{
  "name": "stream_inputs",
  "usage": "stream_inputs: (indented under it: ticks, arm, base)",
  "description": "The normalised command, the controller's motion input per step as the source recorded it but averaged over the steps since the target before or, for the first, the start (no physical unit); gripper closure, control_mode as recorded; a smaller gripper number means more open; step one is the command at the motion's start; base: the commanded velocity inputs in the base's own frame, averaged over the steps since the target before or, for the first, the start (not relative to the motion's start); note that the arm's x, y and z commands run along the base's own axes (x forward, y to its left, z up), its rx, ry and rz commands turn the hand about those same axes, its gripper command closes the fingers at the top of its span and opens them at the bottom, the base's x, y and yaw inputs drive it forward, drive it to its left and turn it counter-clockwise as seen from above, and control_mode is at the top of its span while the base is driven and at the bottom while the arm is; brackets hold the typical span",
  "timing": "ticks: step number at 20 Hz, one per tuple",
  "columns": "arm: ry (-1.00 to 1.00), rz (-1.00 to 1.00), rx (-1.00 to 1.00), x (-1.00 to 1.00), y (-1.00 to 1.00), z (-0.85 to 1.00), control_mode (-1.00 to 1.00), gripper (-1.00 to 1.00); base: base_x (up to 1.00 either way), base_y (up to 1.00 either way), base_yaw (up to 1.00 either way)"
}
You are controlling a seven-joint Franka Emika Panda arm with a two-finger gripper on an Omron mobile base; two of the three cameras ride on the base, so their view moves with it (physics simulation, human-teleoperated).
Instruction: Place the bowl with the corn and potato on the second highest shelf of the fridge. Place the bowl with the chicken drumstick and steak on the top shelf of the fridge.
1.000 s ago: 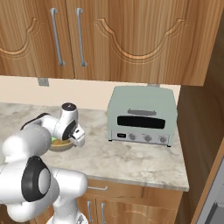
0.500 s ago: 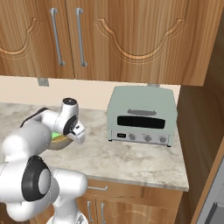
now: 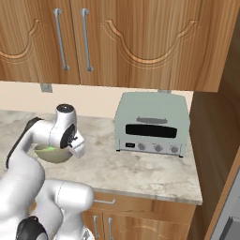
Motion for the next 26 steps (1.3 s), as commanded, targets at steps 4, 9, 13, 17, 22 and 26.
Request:
stream_inputs:
  ticks: [4,9,13,17,22,26]
  arm:
    - [-0.43,-0.24,0.00,-0.96,0.00,1.00,-1.00,1.00]
    - [-0.49,-0.25,0.01,-0.96,0.00,1.00,-1.00,1.00]
    - [-0.34,-0.24,0.09,-0.98,-0.21,0.91,-1.00,1.00]
    - [-0.21,-0.27,0.04,-1.00,-0.31,0.23,-1.00,1.00]
    - [0.00,0.00,0.00,0.00,0.00,0.00,1.00,1.00]
    - [0.00,0.00,0.00,0.00,0.00,0.00,1.00,1.00]
  base:
    - [0.00,0.00,0.00]
    - [0.00,0.00,0.00]
    - [0.00,0.00,0.00]
    - [0.00,0.00,0.00]
    - [-1.00,-0.85,-0.23]
    - [-0.95,-1.00,-0.23]
